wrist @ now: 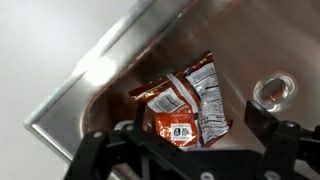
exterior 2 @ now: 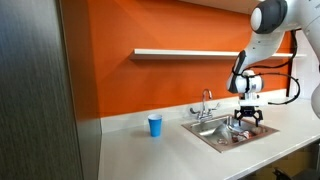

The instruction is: Remove the brown packet from the sink and put it on the counter

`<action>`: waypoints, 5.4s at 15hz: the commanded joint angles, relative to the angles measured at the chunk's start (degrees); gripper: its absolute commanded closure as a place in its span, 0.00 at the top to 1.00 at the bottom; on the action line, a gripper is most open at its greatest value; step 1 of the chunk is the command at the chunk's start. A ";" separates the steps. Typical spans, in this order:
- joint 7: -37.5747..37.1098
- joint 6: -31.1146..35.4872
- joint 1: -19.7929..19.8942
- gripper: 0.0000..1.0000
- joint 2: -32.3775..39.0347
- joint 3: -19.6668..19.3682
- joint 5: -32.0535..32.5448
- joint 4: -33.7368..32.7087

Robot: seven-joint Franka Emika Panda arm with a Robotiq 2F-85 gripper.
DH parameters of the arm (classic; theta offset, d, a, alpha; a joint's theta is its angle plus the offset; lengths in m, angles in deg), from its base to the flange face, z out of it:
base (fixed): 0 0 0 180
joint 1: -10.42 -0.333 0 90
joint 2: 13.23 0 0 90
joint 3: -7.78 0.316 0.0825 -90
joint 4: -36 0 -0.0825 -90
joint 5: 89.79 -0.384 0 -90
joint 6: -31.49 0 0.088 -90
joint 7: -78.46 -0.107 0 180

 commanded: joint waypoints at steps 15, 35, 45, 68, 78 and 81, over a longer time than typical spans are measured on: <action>1.83 -3.38 2.61 1.00 13.90 3.50 -0.48 -13.24; 1.44 -7.02 3.78 0.23 18.53 3.47 -0.54 -20.17; 1.35 -7.54 3.72 0.00 18.26 3.38 -0.46 -20.76; 0.75 -4.91 -1.45 0.00 -0.99 2.74 2.07 -6.93; 2.32 -4.49 -6.04 0.00 -11.81 3.71 6.48 5.55; 2.90 -4.64 -7.23 0.00 -15.21 4.05 6.95 8.95</action>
